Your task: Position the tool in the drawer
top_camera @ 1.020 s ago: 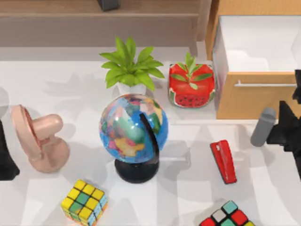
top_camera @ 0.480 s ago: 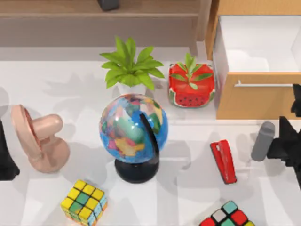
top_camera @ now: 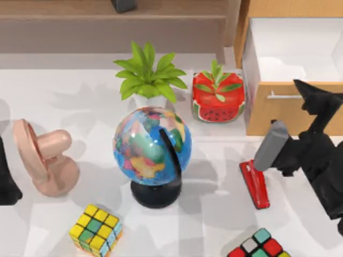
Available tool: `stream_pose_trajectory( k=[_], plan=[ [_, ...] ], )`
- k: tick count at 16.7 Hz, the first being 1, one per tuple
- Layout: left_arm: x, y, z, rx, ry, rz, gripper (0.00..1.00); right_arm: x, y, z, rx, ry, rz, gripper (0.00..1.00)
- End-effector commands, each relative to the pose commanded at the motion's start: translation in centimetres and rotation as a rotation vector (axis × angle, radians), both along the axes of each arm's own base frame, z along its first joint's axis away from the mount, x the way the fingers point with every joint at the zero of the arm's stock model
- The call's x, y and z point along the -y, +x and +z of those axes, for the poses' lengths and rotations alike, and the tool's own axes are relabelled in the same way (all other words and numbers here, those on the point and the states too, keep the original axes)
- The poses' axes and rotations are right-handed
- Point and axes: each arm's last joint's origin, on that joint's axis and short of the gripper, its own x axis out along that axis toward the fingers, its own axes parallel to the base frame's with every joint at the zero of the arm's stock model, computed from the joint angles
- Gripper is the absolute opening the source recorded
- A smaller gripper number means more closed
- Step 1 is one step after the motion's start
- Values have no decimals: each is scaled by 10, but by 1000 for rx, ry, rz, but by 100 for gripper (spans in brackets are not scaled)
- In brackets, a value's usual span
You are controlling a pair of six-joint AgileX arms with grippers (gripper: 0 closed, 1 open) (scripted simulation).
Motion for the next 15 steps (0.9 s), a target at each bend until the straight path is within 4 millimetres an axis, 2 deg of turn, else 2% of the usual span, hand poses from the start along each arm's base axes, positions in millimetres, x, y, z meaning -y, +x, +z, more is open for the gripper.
stream_pose_trajectory(
  k=[4,7,11,15],
  plan=[
    [0,0,0,0,0,0,100,-32,21,22,-136,219,105,100],
    [0,0,0,0,0,0,100,-52,40,48,-285,396,123,100],
    [0,0,0,0,0,0,100,-70,60,93,-520,625,69,100],
    [0,0,0,0,0,0,100,-79,65,136,-775,810,-68,100]
  ],
)
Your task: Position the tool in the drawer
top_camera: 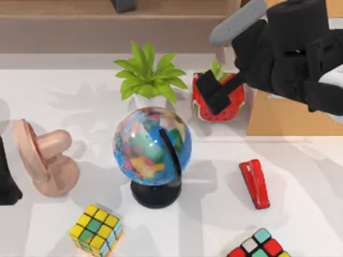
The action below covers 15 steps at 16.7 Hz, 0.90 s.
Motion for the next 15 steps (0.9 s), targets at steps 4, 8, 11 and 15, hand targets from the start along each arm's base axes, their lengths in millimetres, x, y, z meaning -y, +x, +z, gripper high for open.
stream_pose_trajectory(
  k=[4,8,11,15],
  plan=[
    [0,0,0,0,0,0,100,-2,-6,24,-316,49,-129,100],
    [0,0,0,0,0,0,100,2,-8,13,-636,-20,-301,100],
    [0,0,0,0,0,0,100,5,-6,-15,-851,-127,-428,100],
    [0,0,0,0,0,0,100,7,-3,-44,-1008,-230,-520,100]
  ],
)
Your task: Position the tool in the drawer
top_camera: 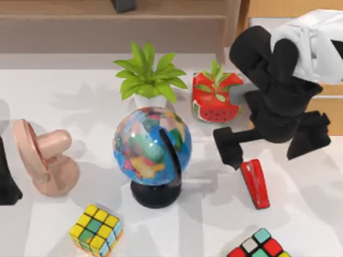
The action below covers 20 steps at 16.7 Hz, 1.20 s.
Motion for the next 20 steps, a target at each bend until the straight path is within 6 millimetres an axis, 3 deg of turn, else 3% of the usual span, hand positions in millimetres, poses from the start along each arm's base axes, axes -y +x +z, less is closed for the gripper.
stream_pose_trajectory(
  k=[6,14,18,20],
  plan=[
    [0,0,0,0,0,0,100,-1,-1,-2,-6,-4,3,100],
    [0,0,0,0,0,0,100,0,0,-68,-4,-2,-2,100],
    [0,0,0,0,0,0,100,0,0,-71,-6,-4,-2,100],
    [0,0,0,0,0,0,100,0,0,-71,-6,-4,-2,85]
  ],
)
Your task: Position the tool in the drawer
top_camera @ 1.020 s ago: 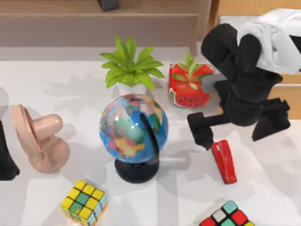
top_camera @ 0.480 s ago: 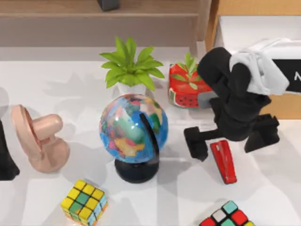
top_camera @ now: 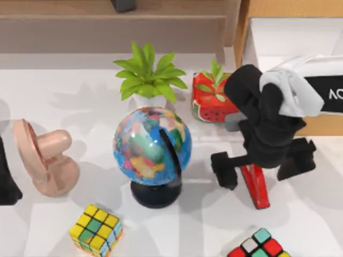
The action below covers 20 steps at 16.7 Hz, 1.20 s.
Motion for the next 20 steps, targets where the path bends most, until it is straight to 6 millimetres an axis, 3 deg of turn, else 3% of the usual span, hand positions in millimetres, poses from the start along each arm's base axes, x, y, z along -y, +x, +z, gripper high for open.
stream_pose_trajectory(
  k=[11,20],
  plan=[
    [0,0,0,0,0,0,100,0,0,0,0,0,0,2],
    [0,0,0,0,0,0,100,0,0,1,2,1,-1,0]
  ],
)
